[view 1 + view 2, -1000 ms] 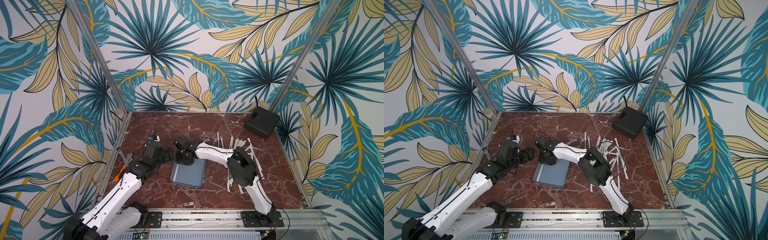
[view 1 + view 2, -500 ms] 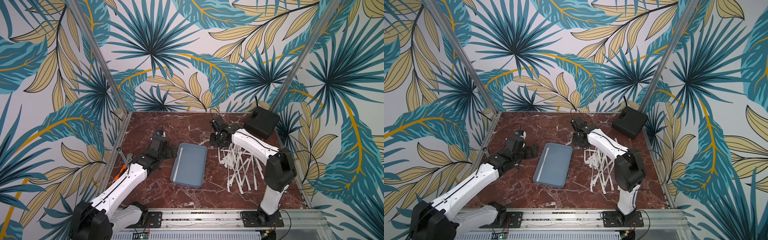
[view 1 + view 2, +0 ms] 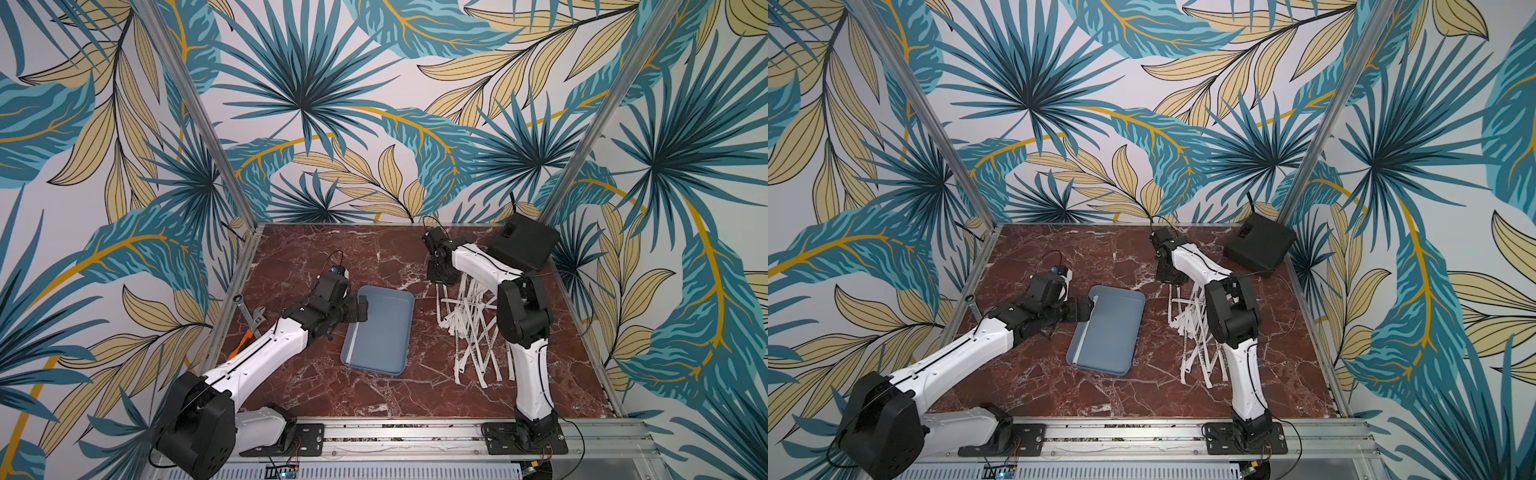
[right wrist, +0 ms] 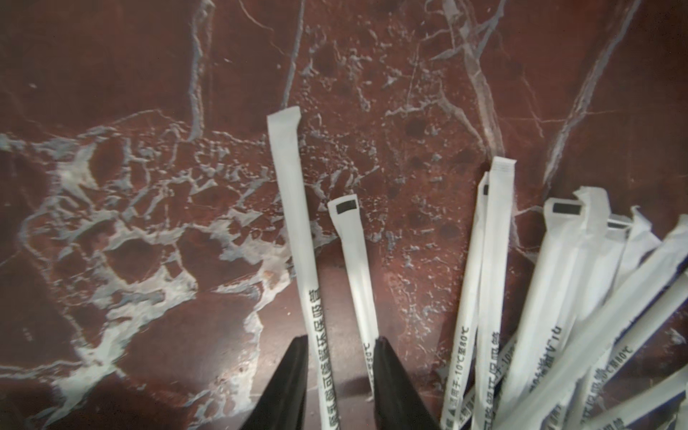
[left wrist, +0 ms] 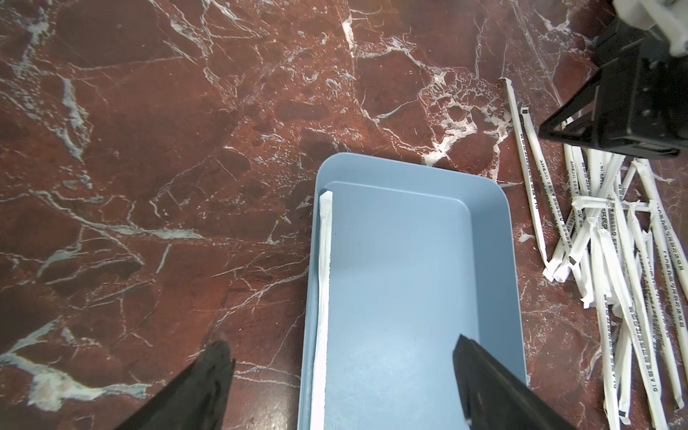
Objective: Put the straws into the storage box
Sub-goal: Pick up the straw from the center of the board, then place the straw in the storage box.
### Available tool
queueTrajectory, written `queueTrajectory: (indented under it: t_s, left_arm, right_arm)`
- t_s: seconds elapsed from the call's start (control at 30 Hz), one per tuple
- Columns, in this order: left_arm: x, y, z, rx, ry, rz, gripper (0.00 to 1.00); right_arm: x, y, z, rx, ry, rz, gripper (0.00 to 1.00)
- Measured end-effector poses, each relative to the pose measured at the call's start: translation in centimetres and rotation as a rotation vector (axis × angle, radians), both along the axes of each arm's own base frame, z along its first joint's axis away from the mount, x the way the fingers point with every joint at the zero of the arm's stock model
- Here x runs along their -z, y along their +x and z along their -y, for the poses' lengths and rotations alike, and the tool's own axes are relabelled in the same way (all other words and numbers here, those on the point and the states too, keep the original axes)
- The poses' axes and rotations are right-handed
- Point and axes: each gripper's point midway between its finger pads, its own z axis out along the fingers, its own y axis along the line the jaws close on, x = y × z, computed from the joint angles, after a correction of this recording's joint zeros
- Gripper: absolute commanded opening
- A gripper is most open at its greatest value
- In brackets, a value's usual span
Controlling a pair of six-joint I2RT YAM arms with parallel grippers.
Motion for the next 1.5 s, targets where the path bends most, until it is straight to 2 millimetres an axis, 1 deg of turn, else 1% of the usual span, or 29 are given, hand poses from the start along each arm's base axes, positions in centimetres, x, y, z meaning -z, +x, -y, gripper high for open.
queueTrajectory:
  t_s: [0.2, 0.3, 0.47, 0.53, 0.63, 0.7, 0.77, 0.87, 0.93, 0.97, 1.0, 1.03, 1.07, 1.1, 1.13, 1.17, 1.23, 1.3, 1.33, 1.37, 1.4, 1.5]
  left_arm:
    - [0.0, 0.0, 0.0, 0.0, -0.003, 0.0, 0.97]
    - [0.0, 0.0, 0.0, 0.0, -0.002, -0.001, 0.97]
    - [0.0, 0.0, -0.2, -0.007, 0.004, 0.0, 0.97]
    - [-0.2, 0.0, -0.4, -0.017, 0.011, 0.008, 0.96]
    - [-1.1, 0.1, -1.1, -0.044, 0.015, 0.041, 0.96]
    - [-1.8, 0.2, -1.7, -0.068, 0.015, 0.065, 0.95]
    - [-2.5, 0.4, -2.4, -0.099, 0.011, 0.085, 0.95]
    - [-3.2, 0.5, -4.2, -0.164, 0.014, 0.098, 0.94]
    - [-3.7, 0.4, -5.7, -0.214, 0.012, 0.106, 0.93]
    - [-4.1, 0.3, -6.3, -0.233, 0.007, 0.117, 0.93]
    - [-4.6, 0.2, -6.8, -0.249, 0.001, 0.129, 0.93]
    - [-5.1, 0.1, -7.2, -0.26, -0.005, 0.143, 0.92]
    - [-5.4, 0.1, -7.2, -0.262, -0.013, 0.153, 0.92]
    - [-5.7, 0.0, -7.1, -0.258, -0.023, 0.159, 0.91]
    - [-5.7, 0.0, -6.9, -0.252, -0.034, 0.158, 0.91]
    - [-5.7, 0.0, -6.8, -0.247, -0.043, 0.156, 0.91]
    - [-5.1, -0.2, -6.2, -0.229, -0.065, 0.136, 0.9]
    - [-4.4, -0.4, -5.9, -0.215, -0.078, 0.113, 0.9]
    - [-4.2, -0.5, -5.8, -0.21, -0.081, 0.106, 0.9]
    - [-4.0, -0.6, -5.6, -0.203, -0.086, 0.097, 0.9]
    - [-3.9, -0.7, -5.5, -0.199, -0.092, 0.093, 0.9]
    - [-3.6, -0.8, -5.2, -0.191, -0.106, 0.082, 0.9]
  right_arm:
    - [1.7, 0.3, -0.6, -0.01, 0.013, -0.035, 0.27]
    - [2.7, 0.5, -0.9, -0.012, 0.016, -0.051, 0.23]
    - [2.9, 0.6, -1.3, -0.017, 0.027, -0.044, 0.1]
    - [2.7, 0.6, -1.5, -0.024, 0.031, -0.034, 0.07]
    - [2.4, -0.3, -2.0, -0.039, 0.03, -0.037, 0.06]
    - [1.5, -0.9, -2.7, -0.054, 0.045, -0.029, 0.06]
    - [-0.4, -1.4, -3.7, -0.066, 0.082, 0.001, 0.07]
    - [-5.0, -2.6, -6.4, -0.094, 0.192, 0.091, 0.07]
    - [-8.3, -4.3, -9.6, -0.131, 0.299, 0.168, 0.06]
    - [-9.4, -5.3, -11.4, -0.154, 0.352, 0.201, 0.06]
    - [-10.2, -6.6, -13.6, -0.179, 0.416, 0.227, 0.06]
    - [-10.4, -7.9, -15.7, -0.199, 0.478, 0.24, 0.06]
    - [-10.2, -8.9, -17.7, -0.215, 0.529, 0.245, 0.06]
    - [-9.5, -9.9, -19.8, -0.224, 0.582, 0.239, 0.05]
    - [-8.2, -10.6, -21.6, -0.222, 0.624, 0.223, 0.05]
    - [-6.8, -11.0, -22.9, -0.211, 0.656, 0.206, 0.05]
    - [-2.9, -11.4, -25.0, -0.172, 0.691, 0.154, 0.05]
    - [0.6, -11.8, -26.0, -0.137, 0.697, 0.101, 0.05]
    - [2.0, -12.1, -26.2, -0.123, 0.692, 0.078, 0.05]
    - [2.8, -12.2, -26.6, -0.115, 0.709, 0.065, 0.05]
    - [2.3, -12.0, -27.2, -0.11, 0.731, 0.076, 0.05]
    - [2.0, -11.8, -27.7, -0.09, 0.762, 0.081, 0.05]
